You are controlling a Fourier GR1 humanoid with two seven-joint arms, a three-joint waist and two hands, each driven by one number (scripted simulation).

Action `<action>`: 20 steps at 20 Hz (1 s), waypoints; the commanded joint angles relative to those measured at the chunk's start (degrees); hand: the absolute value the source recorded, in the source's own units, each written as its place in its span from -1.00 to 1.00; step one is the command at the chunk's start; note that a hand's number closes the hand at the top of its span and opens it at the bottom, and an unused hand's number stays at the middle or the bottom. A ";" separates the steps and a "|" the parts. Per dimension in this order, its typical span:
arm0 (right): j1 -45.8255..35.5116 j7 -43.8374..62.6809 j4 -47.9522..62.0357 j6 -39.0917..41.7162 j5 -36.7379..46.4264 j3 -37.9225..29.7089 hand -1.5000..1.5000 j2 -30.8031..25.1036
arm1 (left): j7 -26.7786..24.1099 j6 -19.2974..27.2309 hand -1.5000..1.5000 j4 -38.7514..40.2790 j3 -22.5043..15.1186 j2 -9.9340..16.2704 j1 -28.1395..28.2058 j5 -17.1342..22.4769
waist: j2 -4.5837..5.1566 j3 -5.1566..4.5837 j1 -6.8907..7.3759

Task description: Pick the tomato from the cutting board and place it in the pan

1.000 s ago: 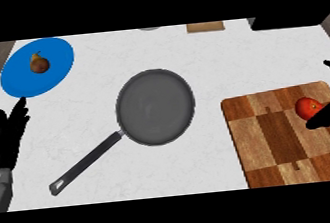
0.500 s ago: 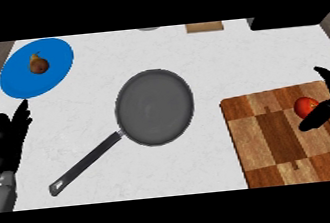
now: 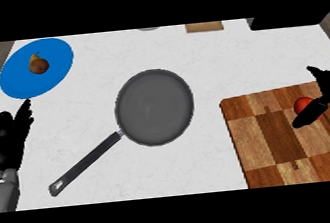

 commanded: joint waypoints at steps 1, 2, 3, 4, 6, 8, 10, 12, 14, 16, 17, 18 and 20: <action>-0.04 -1.21 1.03 2.02 1.89 -2.12 -1.00 1.34 | -3.61 -1.71 0.00 1.56 2.40 -0.57 2.15 -0.64 | -0.03 -0.01 -0.02; 0.92 -1.35 -0.68 1.92 2.60 -3.31 -1.00 1.78 | 0.45 -1.49 0.00 -2.21 2.01 -0.84 1.94 -1.70 | -0.06 0.00 -0.06; -0.74 -1.12 1.41 3.57 2.19 -4.00 -1.00 1.00 | -0.80 -2.81 0.00 -0.53 2.68 0.07 -0.03 -1.30 | -0.03 0.00 -0.06; -2.06 -1.82 4.70 1.41 4.00 -2.92 -1.00 3.40 | 1.33 -0.42 0.00 -0.46 1.83 -2.19 -1.61 -2.27 | 0.01 0.00 0.01; -1.67 -4.43 6.74 1.62 4.82 -4.22 -1.00 2.79 | 2.44 -0.70 0.00 -4.24 2.17 -1.93 0.50 -2.99 | -0.01 0.01 0.08; 0.73 -0.24 2.45 0.71 5.41 -3.81 -1.00 5.43 | -0.62 -1.86 0.00 -2.32 1.90 -2.88 2.56 -3.48 | -0.05 0.00 -0.06; -1.28 -1.19 5.07 2.84 6.16 -4.90 -1.00 4.30 | -0.24 -0.04 0.00 -1.82 1.28 -4.53 1.03 -5.54 | -0.01 0.00 -0.04; -0.94 -5.44 10.12 0.00 7.82 -5.34 -1.00 4.94 | 1.78 -2.86 0.00 -0.99 3.59 -1.78 -2.20 -4.41 | 0.02 0.01 -0.03; -0.83 -5.29 10.38 0.08 8.95 -5.03 -1.00 5.65 | 2.79 -1.60 0.00 -1.37 2.84 -3.52 -1.86 -5.68 | 0.01 0.00 -0.07; -3.53 -8.53 15.92 -0.77 9.86 -5.45 1.00 5.09 | -3.47 -6.74 0.00 2.61 7.07 -0.34 -0.03 -1.56 | 0.07 0.00 0.17; -2.81 -12.50 13.53 -0.03 10.17 -4.45 1.00 2.89 | 1.67 -2.66 0.00 0.62 4.43 -2.58 -2.89 -4.47 | 0.05 0.02 0.00; -1.31 -14.30 16.21 -5.07 13.84 -2.76 1.00 3.01 | -1.74 -3.97 0.00 0.07 4.64 -2.86 1.01 -3.37 | 0.10 0.03 0.33; -1.59 -11.64 13.61 -2.97 15.11 -2.50 1.00 2.03 | 0.70 -3.17 0.00 -2.08 4.62 -2.95 1.12 -4.26 | -0.03 0.01 0.08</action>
